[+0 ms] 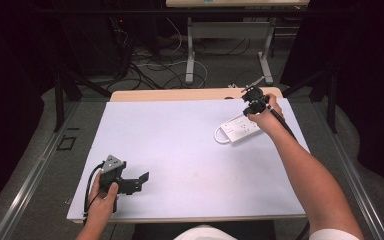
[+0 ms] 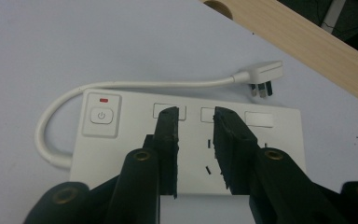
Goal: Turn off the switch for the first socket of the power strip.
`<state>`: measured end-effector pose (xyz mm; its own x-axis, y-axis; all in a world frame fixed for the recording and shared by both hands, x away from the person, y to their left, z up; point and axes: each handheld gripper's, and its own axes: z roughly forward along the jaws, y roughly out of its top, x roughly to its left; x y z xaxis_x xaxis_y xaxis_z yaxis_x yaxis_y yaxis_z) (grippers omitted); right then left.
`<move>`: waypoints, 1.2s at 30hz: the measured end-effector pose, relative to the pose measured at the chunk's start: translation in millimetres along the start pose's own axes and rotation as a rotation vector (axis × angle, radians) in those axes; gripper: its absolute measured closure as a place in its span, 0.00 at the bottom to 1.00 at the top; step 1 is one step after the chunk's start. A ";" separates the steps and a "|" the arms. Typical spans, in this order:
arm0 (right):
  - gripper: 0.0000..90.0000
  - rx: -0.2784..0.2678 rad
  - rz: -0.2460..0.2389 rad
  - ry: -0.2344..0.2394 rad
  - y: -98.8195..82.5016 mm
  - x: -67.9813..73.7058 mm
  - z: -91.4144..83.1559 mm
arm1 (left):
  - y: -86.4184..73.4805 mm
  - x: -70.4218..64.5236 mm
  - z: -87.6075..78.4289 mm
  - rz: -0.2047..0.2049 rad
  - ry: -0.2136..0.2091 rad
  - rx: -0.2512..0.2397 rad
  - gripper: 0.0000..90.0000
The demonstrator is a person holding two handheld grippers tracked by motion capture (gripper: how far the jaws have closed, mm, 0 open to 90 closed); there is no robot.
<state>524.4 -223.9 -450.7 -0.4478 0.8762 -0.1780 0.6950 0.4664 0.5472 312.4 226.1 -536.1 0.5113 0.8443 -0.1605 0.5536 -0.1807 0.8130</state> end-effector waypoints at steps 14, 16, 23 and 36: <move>0.95 0.024 0.063 -0.022 3.3 -8.0 17.8 | -0.3 0.2 1.3 0.001 -0.005 0.000 0.01; 0.98 0.028 0.085 -0.015 3.5 -8.2 20.5 | -0.4 0.1 1.7 0.000 -0.006 -0.001 0.00; 1.00 0.053 0.101 -0.012 4.1 -7.6 32.0 | -0.4 0.1 2.2 0.001 -0.006 0.006 0.00; 1.00 0.070 0.098 -0.018 3.9 -4.0 48.0 | -0.6 0.3 2.3 0.001 -0.007 0.007 0.01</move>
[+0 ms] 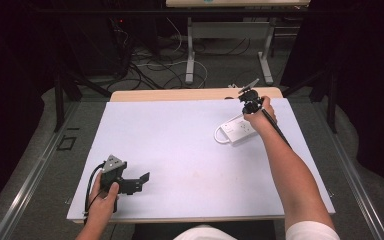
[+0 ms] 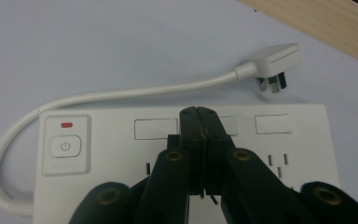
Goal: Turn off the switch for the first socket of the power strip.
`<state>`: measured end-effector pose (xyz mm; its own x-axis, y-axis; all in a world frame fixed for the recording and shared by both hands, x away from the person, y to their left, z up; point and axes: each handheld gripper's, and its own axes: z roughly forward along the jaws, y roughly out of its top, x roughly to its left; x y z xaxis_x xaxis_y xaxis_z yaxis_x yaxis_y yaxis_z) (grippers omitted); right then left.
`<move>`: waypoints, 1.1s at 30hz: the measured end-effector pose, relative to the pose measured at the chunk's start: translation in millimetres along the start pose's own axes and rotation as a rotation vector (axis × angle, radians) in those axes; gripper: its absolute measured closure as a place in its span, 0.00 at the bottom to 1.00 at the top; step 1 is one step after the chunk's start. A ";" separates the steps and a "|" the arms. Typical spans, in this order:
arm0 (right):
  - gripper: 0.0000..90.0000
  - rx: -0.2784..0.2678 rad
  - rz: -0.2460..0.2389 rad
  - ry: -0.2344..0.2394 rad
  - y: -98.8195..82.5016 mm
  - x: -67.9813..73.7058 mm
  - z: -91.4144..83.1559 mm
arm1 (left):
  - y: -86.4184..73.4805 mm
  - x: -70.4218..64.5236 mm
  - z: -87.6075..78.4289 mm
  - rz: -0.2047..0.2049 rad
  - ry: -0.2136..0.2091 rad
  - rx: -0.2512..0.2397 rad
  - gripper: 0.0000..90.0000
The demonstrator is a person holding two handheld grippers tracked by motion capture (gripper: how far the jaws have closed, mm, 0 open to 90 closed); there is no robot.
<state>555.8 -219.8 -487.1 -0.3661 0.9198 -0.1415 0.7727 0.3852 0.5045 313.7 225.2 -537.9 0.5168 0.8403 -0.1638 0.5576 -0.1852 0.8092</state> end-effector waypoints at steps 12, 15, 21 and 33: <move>1.00 0.007 0.011 0.015 -2.3 5.5 14.6 | -0.3 0.2 0.3 0.002 -0.001 0.002 0.00; 1.00 0.024 0.008 0.011 -2.5 5.8 16.6 | -0.4 0.1 0.1 0.001 0.001 0.004 0.00; 1.00 0.019 0.018 0.015 -3.8 6.8 21.7 | -0.5 0.5 0.3 0.001 0.000 0.005 0.01; 1.00 0.012 0.030 0.036 -3.7 9.3 24.4 | -0.6 0.5 0.0 0.002 0.000 0.005 0.00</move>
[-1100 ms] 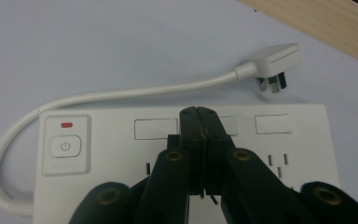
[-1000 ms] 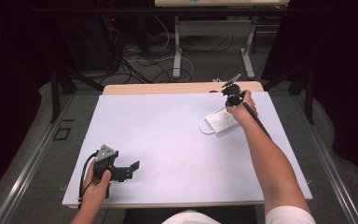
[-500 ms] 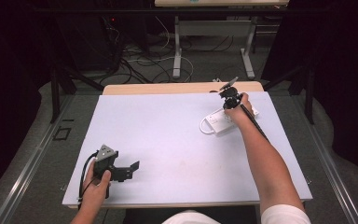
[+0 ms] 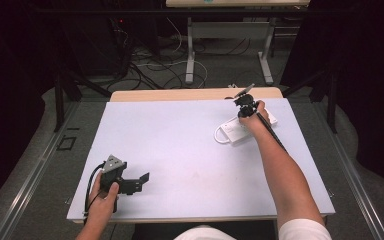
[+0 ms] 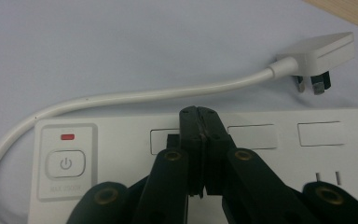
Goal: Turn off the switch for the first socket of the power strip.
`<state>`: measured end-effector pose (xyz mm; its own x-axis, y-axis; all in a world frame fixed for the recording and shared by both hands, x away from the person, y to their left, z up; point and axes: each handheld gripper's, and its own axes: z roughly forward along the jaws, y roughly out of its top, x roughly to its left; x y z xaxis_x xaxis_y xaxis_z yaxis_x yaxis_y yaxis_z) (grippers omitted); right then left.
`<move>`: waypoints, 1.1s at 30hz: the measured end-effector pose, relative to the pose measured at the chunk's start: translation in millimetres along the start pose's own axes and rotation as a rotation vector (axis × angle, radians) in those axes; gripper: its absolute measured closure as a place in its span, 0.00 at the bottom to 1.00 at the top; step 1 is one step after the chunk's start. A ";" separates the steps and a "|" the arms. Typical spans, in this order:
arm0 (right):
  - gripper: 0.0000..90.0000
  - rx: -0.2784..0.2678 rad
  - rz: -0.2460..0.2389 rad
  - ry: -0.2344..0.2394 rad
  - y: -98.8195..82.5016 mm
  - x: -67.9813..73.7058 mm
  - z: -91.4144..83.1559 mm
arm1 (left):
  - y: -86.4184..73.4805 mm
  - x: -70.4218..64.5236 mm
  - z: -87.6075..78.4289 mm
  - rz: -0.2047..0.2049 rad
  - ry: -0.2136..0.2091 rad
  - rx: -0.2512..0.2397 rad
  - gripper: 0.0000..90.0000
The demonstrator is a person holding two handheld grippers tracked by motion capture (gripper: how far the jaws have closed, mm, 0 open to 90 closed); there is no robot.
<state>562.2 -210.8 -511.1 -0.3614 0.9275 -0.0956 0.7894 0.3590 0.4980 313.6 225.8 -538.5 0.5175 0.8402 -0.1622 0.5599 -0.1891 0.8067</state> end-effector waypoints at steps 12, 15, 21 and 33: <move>1.00 -0.007 0.034 0.004 -0.8 0.6 0.3 | -0.5 -0.7 0.6 -0.001 0.006 -0.011 0.01; 1.00 -0.027 0.026 0.011 -1.8 -0.5 1.3 | -0.5 -0.7 0.5 0.000 0.006 -0.011 0.01; 1.00 -0.032 0.037 0.018 -2.5 -1.3 1.3 | -0.6 -0.8 0.4 0.001 0.005 -0.009 0.01; 1.00 -0.022 0.053 0.030 -3.0 -3.7 0.7 | -0.2 -0.5 -0.9 0.005 0.001 0.000 0.01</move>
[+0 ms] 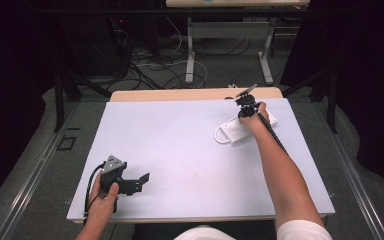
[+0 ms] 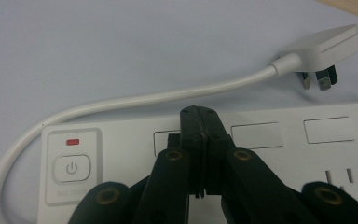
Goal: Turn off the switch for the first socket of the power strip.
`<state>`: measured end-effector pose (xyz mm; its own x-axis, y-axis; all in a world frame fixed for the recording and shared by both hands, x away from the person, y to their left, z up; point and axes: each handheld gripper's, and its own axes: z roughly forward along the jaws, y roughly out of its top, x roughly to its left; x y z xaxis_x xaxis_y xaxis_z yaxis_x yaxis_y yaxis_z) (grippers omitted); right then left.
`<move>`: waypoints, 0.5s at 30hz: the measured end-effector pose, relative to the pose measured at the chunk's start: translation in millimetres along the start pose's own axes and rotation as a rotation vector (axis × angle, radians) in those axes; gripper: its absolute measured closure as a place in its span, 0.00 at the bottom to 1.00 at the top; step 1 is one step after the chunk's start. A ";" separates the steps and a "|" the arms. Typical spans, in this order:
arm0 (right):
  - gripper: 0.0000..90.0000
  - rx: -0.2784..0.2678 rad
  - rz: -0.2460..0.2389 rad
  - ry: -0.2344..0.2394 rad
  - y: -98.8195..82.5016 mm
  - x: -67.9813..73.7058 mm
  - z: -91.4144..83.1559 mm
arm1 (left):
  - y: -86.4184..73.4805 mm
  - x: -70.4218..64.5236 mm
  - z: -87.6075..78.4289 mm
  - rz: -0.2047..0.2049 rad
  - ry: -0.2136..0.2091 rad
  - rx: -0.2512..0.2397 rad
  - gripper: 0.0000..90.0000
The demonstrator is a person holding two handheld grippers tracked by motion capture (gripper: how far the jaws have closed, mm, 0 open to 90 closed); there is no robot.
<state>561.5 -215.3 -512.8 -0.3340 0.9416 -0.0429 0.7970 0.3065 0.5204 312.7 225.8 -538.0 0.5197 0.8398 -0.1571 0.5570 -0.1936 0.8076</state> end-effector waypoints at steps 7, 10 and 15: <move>1.00 -0.012 0.004 -0.026 -2.1 -1.8 1.9 | -0.1 -0.2 0.0 -0.001 0.000 0.000 0.01; 1.00 -0.023 0.017 -0.009 -3.9 -4.7 1.5 | -0.4 -0.1 0.9 -0.001 0.003 -0.012 0.01; 1.00 -0.041 0.047 0.019 -6.3 -8.3 1.6 | 0.2 -0.3 0.5 0.006 0.001 0.000 0.01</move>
<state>560.1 -224.8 -517.1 -0.3060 0.9520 -0.0018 0.7907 0.2552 0.5564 313.0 225.3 -538.2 0.5223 0.8392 -0.1513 0.5537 -0.1989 0.8087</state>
